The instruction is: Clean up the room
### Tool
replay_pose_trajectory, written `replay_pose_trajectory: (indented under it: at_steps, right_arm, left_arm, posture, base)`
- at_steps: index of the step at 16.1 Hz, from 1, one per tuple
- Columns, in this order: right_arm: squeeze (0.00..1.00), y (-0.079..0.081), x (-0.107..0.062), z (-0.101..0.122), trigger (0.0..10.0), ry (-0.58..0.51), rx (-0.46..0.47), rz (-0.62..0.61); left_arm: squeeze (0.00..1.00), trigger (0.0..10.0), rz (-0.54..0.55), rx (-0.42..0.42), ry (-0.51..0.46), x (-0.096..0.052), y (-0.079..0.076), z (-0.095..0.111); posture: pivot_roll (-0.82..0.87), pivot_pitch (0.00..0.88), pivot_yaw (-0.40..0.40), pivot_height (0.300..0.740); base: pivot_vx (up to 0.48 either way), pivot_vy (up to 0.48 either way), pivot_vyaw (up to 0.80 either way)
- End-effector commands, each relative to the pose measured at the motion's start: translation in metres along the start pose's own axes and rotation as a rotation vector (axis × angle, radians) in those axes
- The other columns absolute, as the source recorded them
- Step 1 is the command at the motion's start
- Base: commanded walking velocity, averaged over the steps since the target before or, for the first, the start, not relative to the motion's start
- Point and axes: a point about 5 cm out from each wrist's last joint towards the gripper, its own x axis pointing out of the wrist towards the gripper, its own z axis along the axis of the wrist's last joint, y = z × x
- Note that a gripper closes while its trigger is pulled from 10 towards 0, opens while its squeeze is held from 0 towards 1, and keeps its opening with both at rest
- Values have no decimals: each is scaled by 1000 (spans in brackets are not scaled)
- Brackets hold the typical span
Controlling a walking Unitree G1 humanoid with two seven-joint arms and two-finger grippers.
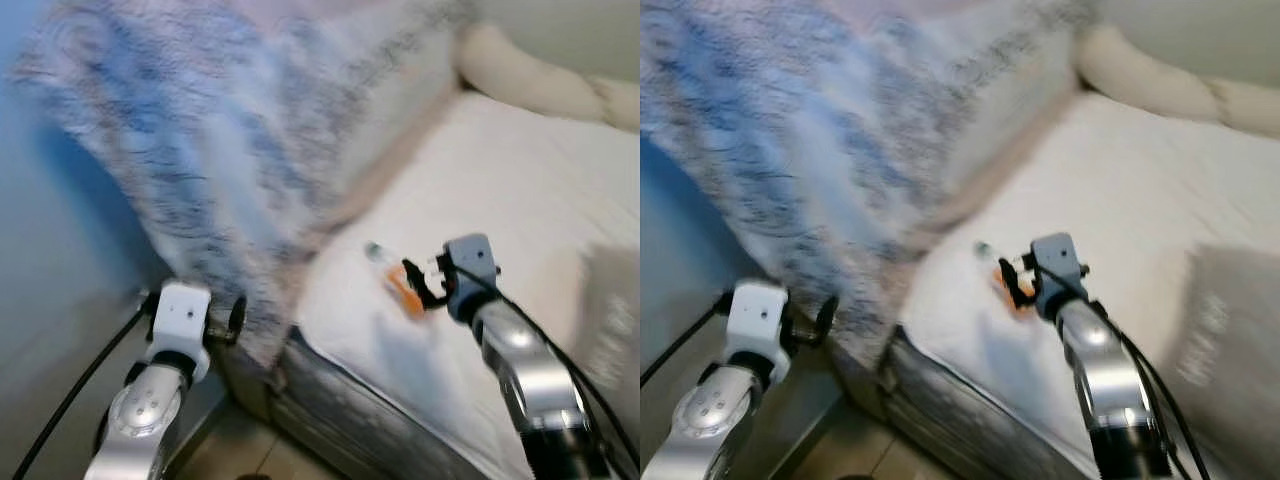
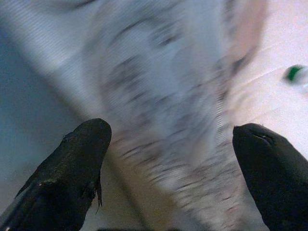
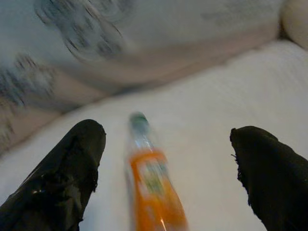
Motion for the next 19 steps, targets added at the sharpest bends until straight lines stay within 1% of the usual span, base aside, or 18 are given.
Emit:
replay_pose_trajectory:
  at_steps: [1, 2, 3, 4, 5, 6, 8, 10, 12, 14, 15, 16, 17, 18, 19]
  right_arm:
    - [0, 1, 7, 1, 10000, 14, -18, 25]
    - [0, -3, 12, -3, 10000, 60, -69, 22]
    - [0, -8, 15, -7, 10000, 86, -80, 13]
    - [1000, -14, 17, -14, 10000, 142, -63, -3]
    - [1000, -24, 22, -19, 10000, 197, -54, -34]
    - [1000, -30, 26, -24, 10000, 239, -86, -47]
    - [1000, -36, 34, -29, 10000, 283, -111, -48]
    - [1000, -38, 45, -27, 10000, 293, -84, -36]
    - [1000, -38, 54, -23, 10000, 295, -76, -26]
    - [1000, -41, 56, -25, 10000, 323, -85, -67]
    - [576, -42, 56, -27, 10000, 336, -100, -83]
    - [0, -42, 56, -28, 10000, 338, -104, -85]
    - [0, -40, 55, -32, 10000, 360, -94, -80]
    - [0, -39, 55, -35, 10000, 375, -108, -80]
    - [0, -39, 53, -40, 10000, 402, -137, -81]
  left_arm:
    - [0, 10000, -30, 25, 0, -1, 0, 3]
    - [0, 10000, -55, 48, 1, -2, -1, 3]
    - [0, 10000, -64, 54, 0, -3, -2, 4]
    - [0, 10000, -68, 51, -8, -3, -3, 6]
    - [0, 10000, -107, 39, -20, 0, -5, 11]
    - [0, 10000, -164, 59, -20, 1, -8, 14]
    - [0, 10000, -253, 104, 10, 0, -9, 11]
    - [0, 10000, -347, 146, 53, -2, -6, 6]
    - [0, 10000, -376, 162, 57, -1, -4, 8]
    - [0, 10000, -392, 175, 40, 0, -4, 14]
    - [0, 10000, -409, 183, 38, 0, -4, 15]
    - [0, 10000, -408, 189, 38, 0, -3, 16]
    - [0, 10000, -426, 185, 43, -3, -4, 17]
    - [0, 10000, -446, 182, 48, -6, -5, 19]
    - [0, 10000, -497, 191, 64, -14, -10, 22]
  posture:
    - [104, 0, -59, 740]
    - [108, 0, -61, 740]
    - [114, 0, -59, 740]
    - [122, 0, -51, 740]
    - [128, 0, -43, 740]
    - [130, 0, -38, 740]
    - [117, 0, -20, 740]
    - [110, 0, 7, 740]
    - [139, 0, 11, 740]
    - [157, 0, 13, 740]
    - [157, 0, 13, 740]
    - [163, 0, 18, 740]
    - [168, 0, 21, 740]
    - [175, 0, 22, 740]
    - [190, 0, 25, 740]
  base:
    - [0, 0, 0]
    - [0, 0, 0]
    - [0, 0, 0]
    - [0, 0, 0]
    - [0, 0, 0]
    - [0, 0, 0]
    - [0, 0, 0]
    - [0, 0, 0]
    - [0, 0, 0]
    - [0, 0, 0]
    - [0, 0, 0]
    - [0, 0, 0]
    - [0, 0, 0]
    - [0, 0, 0]
    - [0, 0, 0]
